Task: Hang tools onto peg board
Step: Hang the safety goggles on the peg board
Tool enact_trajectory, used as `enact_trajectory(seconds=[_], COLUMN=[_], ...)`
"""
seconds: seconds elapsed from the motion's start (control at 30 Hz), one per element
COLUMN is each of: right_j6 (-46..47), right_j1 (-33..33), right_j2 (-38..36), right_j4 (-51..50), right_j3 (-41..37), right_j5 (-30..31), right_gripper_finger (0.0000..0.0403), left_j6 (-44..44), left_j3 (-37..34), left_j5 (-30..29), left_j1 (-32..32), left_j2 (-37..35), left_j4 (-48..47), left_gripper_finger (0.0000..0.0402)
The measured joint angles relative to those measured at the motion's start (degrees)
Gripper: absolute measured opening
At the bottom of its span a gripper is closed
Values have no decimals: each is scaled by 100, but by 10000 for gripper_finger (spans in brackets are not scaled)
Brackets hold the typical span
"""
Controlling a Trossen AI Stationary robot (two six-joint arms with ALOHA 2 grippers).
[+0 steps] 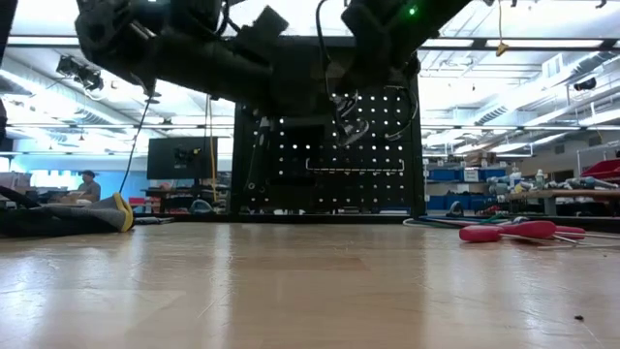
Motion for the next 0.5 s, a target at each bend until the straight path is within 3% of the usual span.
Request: enact_trajectory(seconds=[0.13, 0.3, 0.5], right_j6=[-208, -1754, -3020], right_j1=[53, 31, 22], right_j2=[-21, 187, 561], right_j4=[-32, 823, 2143], right_j3=[0, -227, -308], right_j5=[459, 2222, 2344], right_gripper_finger=[14, 14, 14], left_j6=[393, 1068, 1212], left_j3=[-8, -54, -140], left_j5=[4, -653, -277], left_j1=[-166, -436, -288], left_j2=[-493, -1425, -1932], left_j4=[-406, -461, -459], left_gripper_finger=[95, 95, 95])
